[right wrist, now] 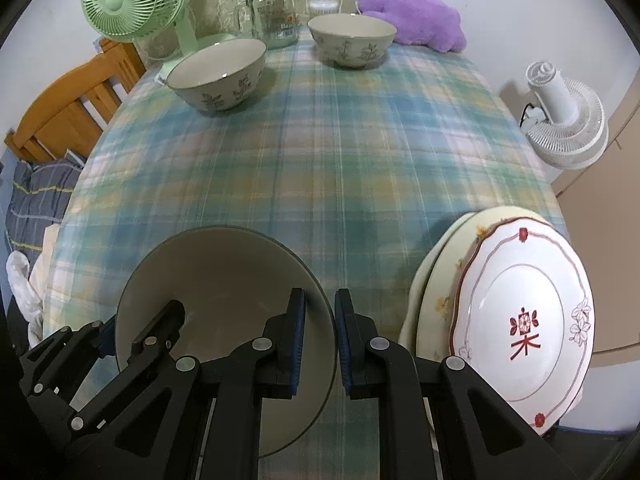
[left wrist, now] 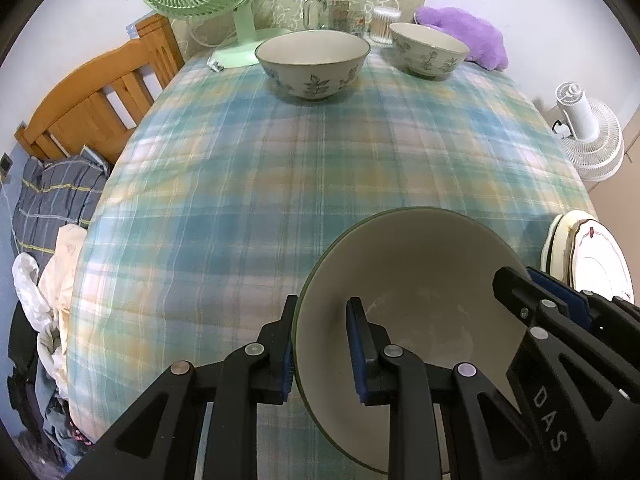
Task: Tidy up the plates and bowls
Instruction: 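Lift the grey-green plate and carry it toward the plate stack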
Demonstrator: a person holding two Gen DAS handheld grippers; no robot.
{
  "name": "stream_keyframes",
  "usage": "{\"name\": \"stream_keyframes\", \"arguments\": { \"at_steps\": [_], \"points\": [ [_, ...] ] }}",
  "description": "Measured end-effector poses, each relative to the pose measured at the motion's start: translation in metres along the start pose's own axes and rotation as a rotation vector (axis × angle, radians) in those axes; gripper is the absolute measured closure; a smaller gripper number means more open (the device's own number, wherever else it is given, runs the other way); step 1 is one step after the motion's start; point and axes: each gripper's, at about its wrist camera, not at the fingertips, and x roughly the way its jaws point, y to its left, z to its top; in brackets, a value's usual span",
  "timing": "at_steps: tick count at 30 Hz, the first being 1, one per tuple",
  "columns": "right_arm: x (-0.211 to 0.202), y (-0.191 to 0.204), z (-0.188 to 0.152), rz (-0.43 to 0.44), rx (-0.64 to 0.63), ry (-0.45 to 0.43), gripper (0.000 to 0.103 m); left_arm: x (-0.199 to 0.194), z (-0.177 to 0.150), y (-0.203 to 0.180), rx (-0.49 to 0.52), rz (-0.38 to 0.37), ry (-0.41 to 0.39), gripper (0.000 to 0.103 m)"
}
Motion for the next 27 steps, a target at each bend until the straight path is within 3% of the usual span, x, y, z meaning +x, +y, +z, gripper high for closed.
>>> {"name": "stream_keyframes", "arguments": {
  "at_steps": [9,11,13,15,17,27],
  "points": [
    [-0.001,0.001,-0.003,0.004,0.025,0.009,0.08,-0.001,0.0,0.001,0.055,-0.031,0.031,0.068],
    [-0.003,0.002,-0.003,0.018,0.025,0.007,0.076,-0.005,0.002,0.002,0.068,-0.052,0.017,0.056],
    [-0.007,0.004,-0.002,0.021,0.026,-0.003,0.049,-0.011,0.004,0.003,0.085,-0.103,0.001,0.037],
    [-0.014,0.005,-0.001,0.01,0.036,-0.034,0.033,-0.019,0.006,0.004,0.107,-0.106,-0.029,0.031],
    [-0.021,0.008,0.0,0.005,0.033,-0.056,0.031,-0.024,0.009,0.007,0.126,-0.1,-0.037,0.022],
    [-0.041,0.034,0.02,0.005,0.072,-0.116,0.02,-0.039,0.036,0.037,0.146,-0.141,-0.097,0.021]
  ]
}}
